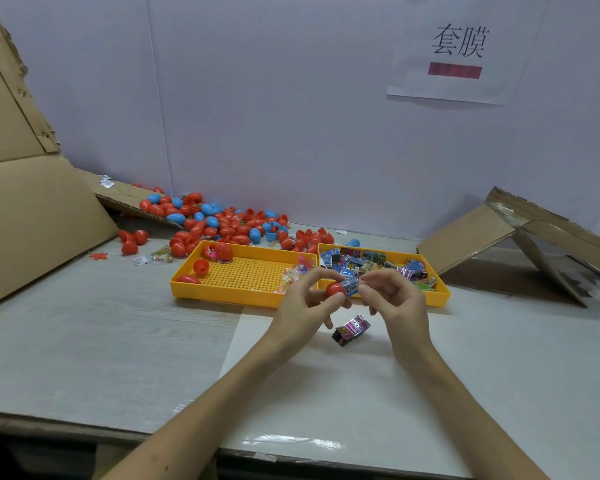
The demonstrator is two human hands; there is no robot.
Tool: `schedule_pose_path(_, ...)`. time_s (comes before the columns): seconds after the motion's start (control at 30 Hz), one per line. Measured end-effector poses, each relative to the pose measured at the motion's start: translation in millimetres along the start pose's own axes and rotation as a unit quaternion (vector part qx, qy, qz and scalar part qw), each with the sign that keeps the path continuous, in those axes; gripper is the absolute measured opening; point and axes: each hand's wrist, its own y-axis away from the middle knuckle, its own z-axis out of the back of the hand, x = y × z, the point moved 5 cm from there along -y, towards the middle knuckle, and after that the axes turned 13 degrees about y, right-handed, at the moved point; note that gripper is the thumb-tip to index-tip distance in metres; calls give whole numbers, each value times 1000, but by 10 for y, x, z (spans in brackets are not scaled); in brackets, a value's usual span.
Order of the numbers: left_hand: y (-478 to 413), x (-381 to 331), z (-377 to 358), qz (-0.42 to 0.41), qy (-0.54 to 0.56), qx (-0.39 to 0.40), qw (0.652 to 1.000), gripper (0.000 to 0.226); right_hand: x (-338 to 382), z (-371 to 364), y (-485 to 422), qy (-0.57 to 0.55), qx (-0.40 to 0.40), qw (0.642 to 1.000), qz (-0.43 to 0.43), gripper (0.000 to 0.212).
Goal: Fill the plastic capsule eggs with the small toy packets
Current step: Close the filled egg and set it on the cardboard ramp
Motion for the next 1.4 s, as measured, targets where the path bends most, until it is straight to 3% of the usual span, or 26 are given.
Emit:
schedule_pose_path(0.47, -2, 8, 1, -8, -24, -6, 1000, 18, -71, -17, -24, -2, 39, 999, -21, 22)
schedule_pose_path(0.8, 3, 19, -14, 4, -8, 9, 1000, 15, -43, -18, -26, 17, 24, 1000, -2, 23)
schedule_pose_path(1.07, -18, 92, 48, 52, 38, 1, 998, 12, 45, -78, 40, 126, -15, 990, 55, 30)
schedule_pose_path(1.3, -13, 107, 67, 72, 91, -16, 993, 14, 132, -115, 119, 157, -33, 979, 123, 22)
schedule_pose_path(1.4, -13, 119, 66, 81, 115, -21, 990, 17, 181, -122, 161, 177, -73, 968, 161, 32)
